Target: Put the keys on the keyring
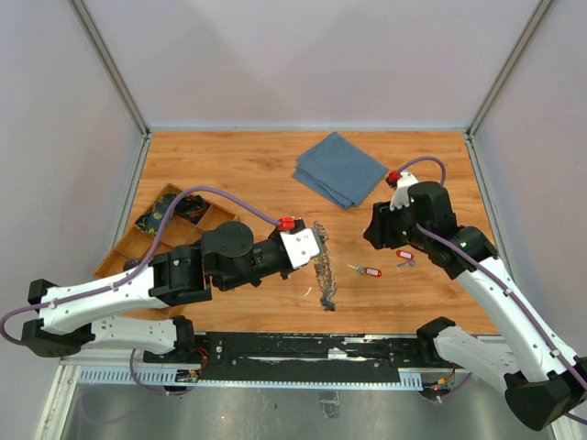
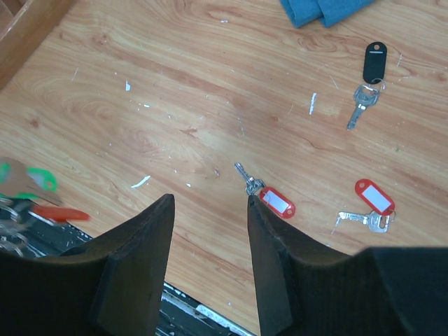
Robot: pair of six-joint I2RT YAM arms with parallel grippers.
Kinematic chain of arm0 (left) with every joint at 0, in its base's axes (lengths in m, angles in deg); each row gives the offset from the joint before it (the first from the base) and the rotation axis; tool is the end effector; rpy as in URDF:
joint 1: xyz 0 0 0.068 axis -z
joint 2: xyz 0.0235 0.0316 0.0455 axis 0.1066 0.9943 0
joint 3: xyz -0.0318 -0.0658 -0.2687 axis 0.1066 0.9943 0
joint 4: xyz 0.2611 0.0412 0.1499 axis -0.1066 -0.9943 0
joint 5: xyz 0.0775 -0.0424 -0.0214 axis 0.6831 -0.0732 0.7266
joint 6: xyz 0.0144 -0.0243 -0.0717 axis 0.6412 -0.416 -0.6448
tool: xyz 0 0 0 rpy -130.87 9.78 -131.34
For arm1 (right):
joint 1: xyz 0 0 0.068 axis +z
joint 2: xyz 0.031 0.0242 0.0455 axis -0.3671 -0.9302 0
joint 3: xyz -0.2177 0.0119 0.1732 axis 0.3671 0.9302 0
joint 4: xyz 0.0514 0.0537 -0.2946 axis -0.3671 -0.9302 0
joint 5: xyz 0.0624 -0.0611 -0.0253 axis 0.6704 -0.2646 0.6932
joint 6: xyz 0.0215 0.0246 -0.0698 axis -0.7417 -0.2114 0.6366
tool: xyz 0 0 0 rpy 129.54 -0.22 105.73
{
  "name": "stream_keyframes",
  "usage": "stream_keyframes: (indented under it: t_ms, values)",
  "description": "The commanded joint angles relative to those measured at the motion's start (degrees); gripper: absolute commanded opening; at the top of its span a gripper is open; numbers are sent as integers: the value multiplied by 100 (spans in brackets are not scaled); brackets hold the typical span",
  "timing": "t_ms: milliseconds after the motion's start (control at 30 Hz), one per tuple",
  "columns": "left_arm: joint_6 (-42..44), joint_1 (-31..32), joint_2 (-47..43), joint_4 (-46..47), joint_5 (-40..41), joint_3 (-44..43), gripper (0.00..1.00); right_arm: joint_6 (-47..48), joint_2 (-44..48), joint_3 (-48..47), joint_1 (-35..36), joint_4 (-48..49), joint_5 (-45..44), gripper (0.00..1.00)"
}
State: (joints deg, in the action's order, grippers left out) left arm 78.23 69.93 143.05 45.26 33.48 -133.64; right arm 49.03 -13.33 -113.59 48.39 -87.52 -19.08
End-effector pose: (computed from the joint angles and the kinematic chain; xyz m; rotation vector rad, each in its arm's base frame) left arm 0.0848 -0.2788 0.4311 1.1518 1.2893 -0.5418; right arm 0.2269 0.1262 0.3335 -0.3142 2.1828 0.5862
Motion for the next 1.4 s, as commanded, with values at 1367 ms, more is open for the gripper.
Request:
stream_keyframes:
  t_ms: [1367]
  values:
    - [4631,77,-1433,3869,-1785,3473,1,648,481,798,-202,1025,788,49]
